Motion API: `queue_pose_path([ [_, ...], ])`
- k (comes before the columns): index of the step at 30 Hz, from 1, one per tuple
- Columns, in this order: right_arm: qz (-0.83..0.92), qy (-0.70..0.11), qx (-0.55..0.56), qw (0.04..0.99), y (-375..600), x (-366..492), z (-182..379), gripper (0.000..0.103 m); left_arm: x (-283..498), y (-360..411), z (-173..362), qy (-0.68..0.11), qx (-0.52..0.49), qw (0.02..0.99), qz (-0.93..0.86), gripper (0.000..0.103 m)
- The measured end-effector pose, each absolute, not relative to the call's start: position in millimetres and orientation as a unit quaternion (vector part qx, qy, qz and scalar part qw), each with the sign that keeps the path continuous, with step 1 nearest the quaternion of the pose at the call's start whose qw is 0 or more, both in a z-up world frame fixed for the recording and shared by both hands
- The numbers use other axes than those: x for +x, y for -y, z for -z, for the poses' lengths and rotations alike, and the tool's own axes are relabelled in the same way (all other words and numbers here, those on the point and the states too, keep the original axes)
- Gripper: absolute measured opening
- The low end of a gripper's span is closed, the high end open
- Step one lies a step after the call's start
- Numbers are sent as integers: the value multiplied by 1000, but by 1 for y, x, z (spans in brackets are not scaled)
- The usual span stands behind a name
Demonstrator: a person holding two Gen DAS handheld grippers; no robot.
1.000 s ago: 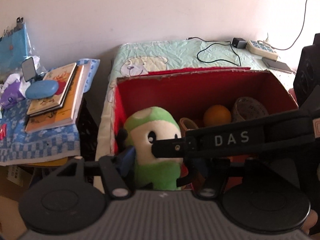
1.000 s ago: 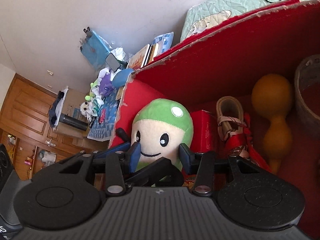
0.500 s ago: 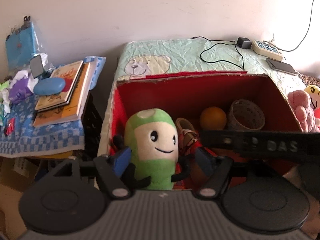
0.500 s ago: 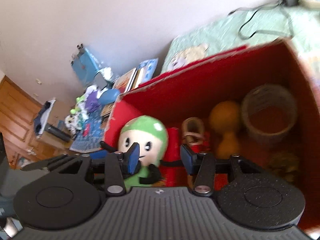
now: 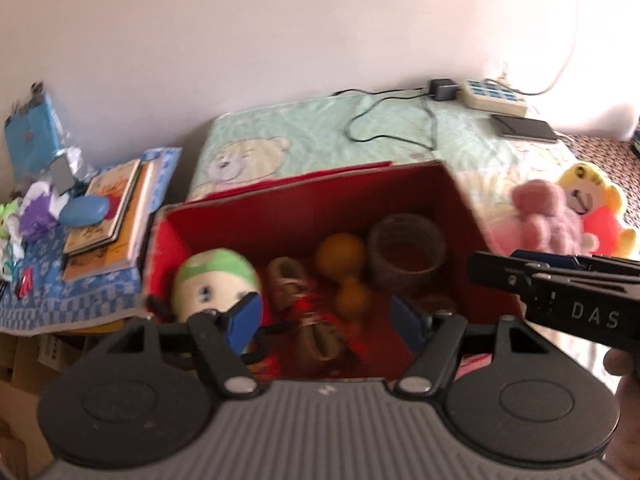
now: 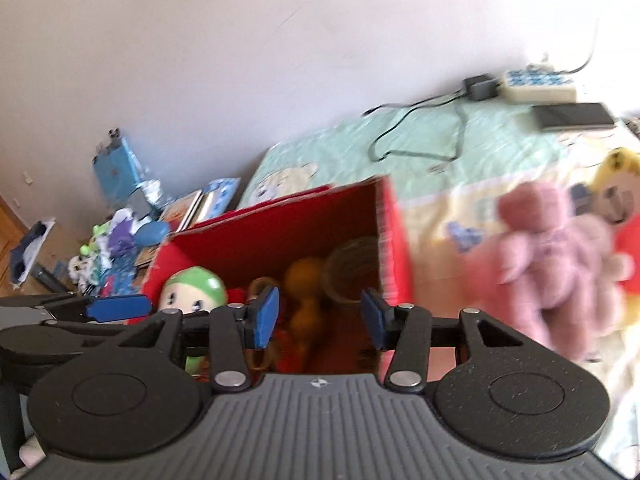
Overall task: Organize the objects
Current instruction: 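Open the right gripper to release the green plush into the box, then move the right gripper to the yellow tiger plush in red shirt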
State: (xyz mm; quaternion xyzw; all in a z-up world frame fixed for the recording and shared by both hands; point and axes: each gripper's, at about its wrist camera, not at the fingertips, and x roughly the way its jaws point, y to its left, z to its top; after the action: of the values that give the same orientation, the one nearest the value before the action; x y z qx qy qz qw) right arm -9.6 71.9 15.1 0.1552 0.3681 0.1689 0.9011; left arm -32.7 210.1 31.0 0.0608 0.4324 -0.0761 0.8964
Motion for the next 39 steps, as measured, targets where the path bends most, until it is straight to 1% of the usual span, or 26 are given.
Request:
queue_pose_path([
  [6,-129,-376,150,905,-15,-18,-18,49,-42,-147,-35,-435,75,891,104,73],
  [11,-105,-384,155,904,30,-24,-14,49,-51,-99,-34,-441,88,884,125,76],
  [24,-79,-399,174,897,114,-32,-5,49,-59,-1,-19,-464,105,867,150,76],
  [34,-74,-409,185,891,153,-34,-2,49,-59,47,-7,-474,112,858,166,76],
  [39,-76,-418,189,885,165,-32,4,49,-58,58,4,-488,107,850,168,80],
])
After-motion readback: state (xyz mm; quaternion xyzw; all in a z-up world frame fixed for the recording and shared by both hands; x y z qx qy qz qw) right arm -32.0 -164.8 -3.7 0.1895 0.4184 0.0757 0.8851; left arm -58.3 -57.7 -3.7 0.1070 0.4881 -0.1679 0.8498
